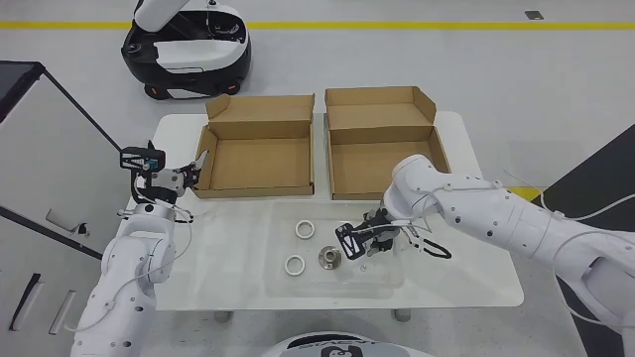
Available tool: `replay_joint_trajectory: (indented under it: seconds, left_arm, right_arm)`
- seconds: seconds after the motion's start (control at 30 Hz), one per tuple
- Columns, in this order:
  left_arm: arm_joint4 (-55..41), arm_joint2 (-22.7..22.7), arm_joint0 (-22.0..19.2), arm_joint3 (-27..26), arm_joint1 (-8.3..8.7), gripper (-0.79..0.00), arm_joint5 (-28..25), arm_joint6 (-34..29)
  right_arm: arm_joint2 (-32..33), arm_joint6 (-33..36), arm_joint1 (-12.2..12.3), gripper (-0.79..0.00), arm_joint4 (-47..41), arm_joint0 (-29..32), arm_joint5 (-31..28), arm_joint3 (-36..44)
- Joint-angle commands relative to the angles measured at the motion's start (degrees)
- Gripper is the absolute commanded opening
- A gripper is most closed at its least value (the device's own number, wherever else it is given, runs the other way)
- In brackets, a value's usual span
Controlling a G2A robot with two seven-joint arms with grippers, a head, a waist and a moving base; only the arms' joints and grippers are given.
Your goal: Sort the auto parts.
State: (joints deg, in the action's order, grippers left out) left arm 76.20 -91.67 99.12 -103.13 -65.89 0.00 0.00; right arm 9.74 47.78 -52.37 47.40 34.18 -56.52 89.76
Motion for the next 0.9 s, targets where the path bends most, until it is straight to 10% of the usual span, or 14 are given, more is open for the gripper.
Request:
replay_joint_trajectory:
  seconds: [0.0, 0.57, 0.87]
  left_arm:
    - [0.00, 0.00, 0.00, 0.00, 0.00, 0.000, 0.00, 0.00]
    - [0.00, 0.00, 0.00, 0.00, 0.00, 0.000, 0.00, 0.00]
    - [0.00, 0.00, 0.00, 0.00, 0.00, 0.000, 0.00, 0.00]
  right_arm:
    - [0.00, 0.06, -0.01, -0.471, -0.03, 0.03, 0.06, -0.01]
    - [0.00, -0.01, -0.28, -0.785, 0.35, 0.29, -0.01, -0.76]
    - [0.00, -0.04, -0.40, -0.785, -0.25, -0.45, -0.04, -0.58]
